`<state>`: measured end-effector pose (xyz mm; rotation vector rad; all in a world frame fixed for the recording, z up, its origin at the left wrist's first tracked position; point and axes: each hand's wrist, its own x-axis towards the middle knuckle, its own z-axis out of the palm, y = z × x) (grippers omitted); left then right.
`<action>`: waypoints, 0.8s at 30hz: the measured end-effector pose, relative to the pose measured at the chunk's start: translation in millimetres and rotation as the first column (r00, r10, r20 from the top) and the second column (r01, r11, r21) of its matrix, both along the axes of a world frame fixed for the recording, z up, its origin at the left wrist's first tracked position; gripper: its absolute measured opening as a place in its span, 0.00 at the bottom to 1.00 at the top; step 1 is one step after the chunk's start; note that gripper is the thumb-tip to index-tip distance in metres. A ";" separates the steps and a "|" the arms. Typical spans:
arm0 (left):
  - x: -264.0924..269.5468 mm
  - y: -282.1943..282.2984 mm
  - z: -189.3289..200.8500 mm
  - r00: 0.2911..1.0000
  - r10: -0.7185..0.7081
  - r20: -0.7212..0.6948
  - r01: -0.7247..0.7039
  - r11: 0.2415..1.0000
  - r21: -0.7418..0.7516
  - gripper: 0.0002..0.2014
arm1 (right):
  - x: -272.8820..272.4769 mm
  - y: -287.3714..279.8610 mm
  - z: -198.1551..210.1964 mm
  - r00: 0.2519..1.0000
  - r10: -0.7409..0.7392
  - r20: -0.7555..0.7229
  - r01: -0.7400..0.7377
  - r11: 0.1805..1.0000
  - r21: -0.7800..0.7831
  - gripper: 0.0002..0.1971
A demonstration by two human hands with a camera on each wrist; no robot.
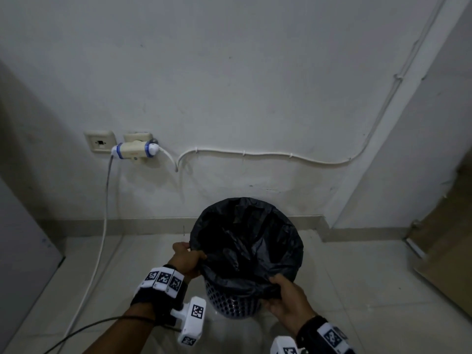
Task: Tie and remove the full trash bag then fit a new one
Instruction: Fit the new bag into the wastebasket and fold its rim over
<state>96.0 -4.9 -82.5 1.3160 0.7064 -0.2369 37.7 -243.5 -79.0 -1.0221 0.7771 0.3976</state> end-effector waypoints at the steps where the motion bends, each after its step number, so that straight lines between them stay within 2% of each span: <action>1: -3.7 0.9 2.5 1.000 -0.013 -0.006 0.013 1.000 -0.004 0.22 | -2.5 -1.9 0.9 0.999 0.033 -0.011 -0.033 0.999 -0.007 0.12; 4: -17.1 0.3 14.4 0.997 -0.079 -0.015 0.079 0.997 -0.026 0.15 | -7.9 -9.4 6.0 0.989 0.132 -0.061 -0.134 0.991 -0.029 0.10; 6: -23.7 2.7 19.1 0.994 -0.110 -0.017 0.109 0.993 -0.044 0.14 | -12.3 -13.4 14.9 0.980 0.180 -0.088 -0.183 0.983 -0.029 0.09; 9: -22.3 13.3 16.4 0.985 -0.171 -0.020 0.169 0.984 -0.064 0.07 | -18.4 -20.5 20.5 0.969 0.229 -0.096 -0.233 0.972 -0.034 0.16; 11: -20.2 20.8 18.7 0.978 -0.203 -0.042 0.202 0.979 -0.016 0.15 | -20.7 -25.5 24.5 0.967 0.237 -0.095 -0.241 0.970 -0.037 0.21; 13: -19.9 25.2 26.9 0.954 -0.284 -0.097 0.293 0.952 0.089 0.21 | -20.6 -30.9 34.7 0.966 0.219 -0.135 -0.229 0.971 -0.062 0.21; 15: -16.7 29.1 30.3 0.927 -0.325 -0.185 0.362 0.907 0.217 0.34 | -18.3 -36.7 45.3 0.976 0.143 -0.166 -0.165 0.978 -0.125 0.23; 16: -13.0 30.2 30.8 0.927 -0.317 -0.200 0.369 0.868 0.332 0.41 | -14.2 -40.3 47.4 0.985 0.110 -0.136 -0.138 0.965 -0.223 0.28; 17: -8.3 30.4 33.0 0.928 -0.321 -0.187 0.371 0.799 0.473 0.42 | -8.3 -43.3 48.4 0.992 0.088 -0.088 -0.114 0.926 -0.358 0.34; 18: -4.1 28.6 38.2 0.936 -0.322 -0.144 0.340 0.718 0.607 0.38 | 0.6 -46.2 49.4 0.997 0.069 -0.015 -0.068 0.871 -0.486 0.38; 19: 2.5 25.8 42.4 0.943 -0.324 -0.078 0.280 0.643 0.713 0.32 | 12.0 -48.0 52.1 0.995 0.073 0.072 -0.018 0.817 -0.576 0.36; 20: 8.3 19.9 50.4 0.942 -0.335 -0.010 0.222 0.600 0.769 0.26 | 22.8 -46.3 57.8 0.981 0.103 0.163 0.021 0.783 -0.622 0.29; 21: 15.6 13.9 58.9 0.929 -0.368 0.047 0.193 0.590 0.784 0.20 | 32.9 -39.3 68.6 0.956 0.157 0.247 0.035 0.776 -0.630 0.19; 22: 22.6 5.9 68.0 0.911 -0.402 0.088 0.196 0.612 0.766 0.13 | 44.1 -29.7 80.6 0.920 0.237 0.313 0.012 0.781 -0.625 0.14; 23: 30.4 -2.4 73.2 0.888 -0.445 0.117 0.238 0.661 0.712 0.07 | 57.6 -19.3 88.5 0.887 0.312 0.340 -0.039 0.785 -0.619 0.12; 24: 36.6 -12.1 79.0 0.865 -0.487 0.116 0.323 0.719 0.615 0.07 | 72.4 -7.6 94.9 0.868 0.391 0.307 -0.135 0.780 -0.611 0.10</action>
